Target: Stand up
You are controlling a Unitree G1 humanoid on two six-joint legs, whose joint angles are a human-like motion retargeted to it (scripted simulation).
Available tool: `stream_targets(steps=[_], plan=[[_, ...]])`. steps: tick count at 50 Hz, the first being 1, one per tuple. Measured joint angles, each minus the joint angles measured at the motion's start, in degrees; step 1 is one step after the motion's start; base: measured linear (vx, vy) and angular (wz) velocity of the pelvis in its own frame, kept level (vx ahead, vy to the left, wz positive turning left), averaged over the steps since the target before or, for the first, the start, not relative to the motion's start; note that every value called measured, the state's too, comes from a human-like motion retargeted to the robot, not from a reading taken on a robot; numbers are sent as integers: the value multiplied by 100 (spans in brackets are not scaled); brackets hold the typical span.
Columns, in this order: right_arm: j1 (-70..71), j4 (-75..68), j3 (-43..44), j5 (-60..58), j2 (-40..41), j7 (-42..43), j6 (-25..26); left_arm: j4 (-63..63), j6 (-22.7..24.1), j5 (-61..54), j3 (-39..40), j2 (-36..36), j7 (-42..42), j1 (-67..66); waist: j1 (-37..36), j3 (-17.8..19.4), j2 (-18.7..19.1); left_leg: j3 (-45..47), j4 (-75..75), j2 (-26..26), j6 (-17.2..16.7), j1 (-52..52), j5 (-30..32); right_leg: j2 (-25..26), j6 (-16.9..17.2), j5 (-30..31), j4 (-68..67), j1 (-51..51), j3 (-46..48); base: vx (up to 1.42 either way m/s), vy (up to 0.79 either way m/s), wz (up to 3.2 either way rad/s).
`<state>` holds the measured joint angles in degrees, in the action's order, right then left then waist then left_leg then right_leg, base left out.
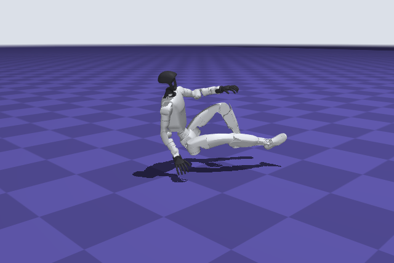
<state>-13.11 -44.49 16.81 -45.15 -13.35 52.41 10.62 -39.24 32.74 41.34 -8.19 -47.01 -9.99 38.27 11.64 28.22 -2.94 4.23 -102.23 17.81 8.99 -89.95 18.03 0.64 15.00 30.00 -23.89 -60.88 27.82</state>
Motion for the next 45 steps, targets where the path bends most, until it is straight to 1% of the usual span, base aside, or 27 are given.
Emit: stream_targets(steps=[2, 3, 5, 7, 8, 9, 10, 11, 13, 14, 15, 17, 18, 20, 23, 25, 27, 28, 30, 31, 32, 33, 35, 37, 38, 42, 45], plan=[[101, 302, -320, -405, 105, -617, -210, 43, -306, 1629, 409, 460, 205, -53, 91, -44, -162, -159, 550, -358, -4, 125, 402, -64, 0, 0, -395, -115, 269, 18, -73, -5], [27, 445, -427, -549, 28, -940, -511, -55, -313, 2289, 546, 585, 174, -87, 56, -122, -300, -167, 907, -481, -146, 351, 625, -107, 0, 0, -393, -59, 479, 50, -64, -92], [-190, 588, -505, -732, -49, -1264, -1010, -267, -610, 2917, 690, 640, -379, -168, -26, -313, -477, -192, 1463, -639, -366, 652, 922, -138, 0, 0, -159, 91, 585, 42, -52, -126], [-678, 811, -535, -914, -235, -1576, -1775, -1041, -1256, 3741, 796, 1068, -1441, -276, -209, -611, -591, -223, 2070, -446, -430, 1008, 1010, -42, 0, -9, 119, 366, 312, 35, -32, -147], [-877, 932, -543, -942, -372, -1702, -2124, -1398, -1410, 3975, 867, 1222, -1644, -289, -314, -758, -590, -265, 2279, -280, -396, 1080, 964, -6, 0, -37, 205, 459, 310, 32, -9, -175], [-1037, 1064, -556, -915, -478, -1728, -2485, -1741, -1477, 4095, 916, 1337, -1699, -288, -383, -873, -571, -300, 2431, -178, -273, 1122, 883, -11, 0, -64, 227, 569, 367, 19, 4, -193], [-1178, 1203, -572, -861, -568, -1705, -2852, -2077, -1501, 4159, 954, 1432, -1681, -279, -434, -973, -542, -333, 2554, -108, -106, 1149, 783, -38, 0, -89, 217, 688, 454, 0, 4, -205], [-1231, 1449, -653, -611, -638, -1708, -3359, -2338, -1427, 4130, 978, 1445, -1477, -273, -423, -1021, -508, -326, 2615, 6, 30, 1210, 651, -81, 0, -71, 82, 806, 491, -7, 4, -210], [-1361, 2039, -792, 416, -1023, -1924, -4269, -2689, -1303, 3943, 981, 1369, -972, -228, -364, -1034, -456, -325, 2675, 220, 213, 1341, 520, -111, 0, -12, -312, 973, 339, -1, 7, -214], [-1446, 2428, -862, 1217, -1294, -2198, -4341, -2749, -1256, 3837, 973, 1293, -703, -221, -367, -1058, -412, -339, 2673, 340, 271, 1369, 516, -100, 0, 0, -526, 1040, 269, -1, -5, -224], [-1536, 2851, -935, 2094, -1573, -2530, -4235, -2775, -1212, 3742, 966, 1210, -437, -226, -391, -1100, -358, -359, 2664, 468, 323, 1378, 528, -82, 0, 0, -735, 1107, 231, 6, -7, -231], [-1488, 2806, -877, 2790, -1471, -2701, -3876, -2667, -1080, 3904, 801, 1255, -280, -268, -727, -1237, -174, -484, 2580, 703, 252, 1389, 559, 30, 0, 0, -1130, 1216, 8, 23, -7, -223], [-1483, 2742, -877, 2760, -1320, -2785, -3755, -2589, -1027, 4008, 734, 1241, -271, -282, -891, -1307, -168, -537, 2512, 796, 281, 1358, 565, 53, 0, 0, -1219, 1293, 34, 28, -22, -207], [-1333, 2586, -406, 1887, -530, -3578, -3352, -2244, -983, 4270, 334, 1295, -436, -218, -1467, -1441, -153, -619, 2317, 971, 371, 1266, 537, -50, 0, 0, -1494, 1481, 132, 26, -28, -185], [-1296, 2369, 46, 1341, 129, -3747, -2683, -1861, -954, 4282, -292, 1449, -623, 2, -2212, -1575, -212, -739, 2014, 1237, 455, 1139, 421, -160, 0, 0, -1721, 1665, -75, 21, -23, -122], [-1314, 2282, 175, 1313, 340, -3622, -2400, -1647, -877, 4249, -457, 1478, -710, 59, -2566, -1696, -260, -793, 1706, 1573, 594, 1096, 185, -521, 0, 0, -1723, 2022, -30, 15, -19, -134], [-1245, 2214, 225, 1302, 396, -3508, -2235, -1411, -764, 4159, -470, 1567, -771, 62, -2902, -1626, -490, -900, 1262, 1960, 407, 1082, 261, -1088, 0, 0, -2317, 2138, 1023, 23, -5, -165], [-1219, 2173, 239, 1306, 448, -3468, -2169, -1273, -719, 4103, -486, 1599, -799, 66, -3012, -1617, -561, -813, 982, 2125, 474, 1169, 158, -1307, 0, 0, -2490, 2249, 1424, 3, 3, -110], [-1154, 2115, 212, 1319, 473, -3451, -2063, -1032, -664, 3993, -500, 1606, -817, 73, -3346, -1653, -691, -625, 623, 2554, 492, 1310, 35, -1960, 0, 0, -2576, 2741, 2446, -10, -8, -83], [-1054, 2086, 200, 1314, 486, -3530, -1970, -794, -622, 3905, -533, 1560, -745, 92, -3580, -1633, -756, -719, 461, 2661, 385, 1301, 70, -2222, 0, 0, -2609, 2872, 2717, -12, -11, -93], [-976, 2060, 186, 1288, 498, -3608, -1899, -553, -583, 3821, -572, 1502, -672, 123, -3808, -1629, -817, -818, 291, 2791, 298, 1276, 84, -2435, 0, 0, -2673, 2911, 2841, -11, -4, -93], [-944, 2041, 169, 1219, 509, -3683, -1873, -307, -547, 3745, -621, 1418, -596, 180, -4025, -1653, -866, -926, 103, 2967, 251, 1217, 56, -2553, 0, 0, -2799, 2766, 2673, -4, -2, -67], [-944, 2025, 207, 1073, 567, -3727, -1832, 79, -529, 3564, -757, 1293, -478, 270, -4250, -1689, -926, -1058, -109, 3201, 195, 1113, 50, -2411, 0, 0, -2798, 2485, 2227, 9, 0, -25], [-1056, 1962, 329, 826, 628, -3609, -1868, 445, -604, 3349, -897, 1289, -474, 371, -4236, -1680, -939, -1237, -316, 3128, 124, 989, 112, -2048, 0, 0, -2950, 2046, 1440, 20, 5, 13], [-1135, 1906, 403, 682, 638, -3529, -1934, 597, -640, 3212, -961, 1302, -530, 417, -4253, -1712, -948, -1262, -412, 3117, 116, 944, 86, -2025, 0, 0, -2969, 1970, 1372, 15, 10, 35], [-1389, 1800, 597, 297, 685, -3250, -1940, 1068, -716, 2624, -1100, 1499, -896, 509, -4363, -1809, -980, -1142, -720, 3044, 83, 981, -50, -2094, 0, 0, -3069, 1822, 1518, -2, 14, 47], [-1446, 1924, 686, 103, 686, -3294, -1798, 1455, -716, 2133, -1199, 1633, -1224, 463, -4141, -1744, -922, -934, -694, 2805, 65, 1188, -10, -2287, 0, 0, -3086, 1721, 1591, -8, 10, 59]])
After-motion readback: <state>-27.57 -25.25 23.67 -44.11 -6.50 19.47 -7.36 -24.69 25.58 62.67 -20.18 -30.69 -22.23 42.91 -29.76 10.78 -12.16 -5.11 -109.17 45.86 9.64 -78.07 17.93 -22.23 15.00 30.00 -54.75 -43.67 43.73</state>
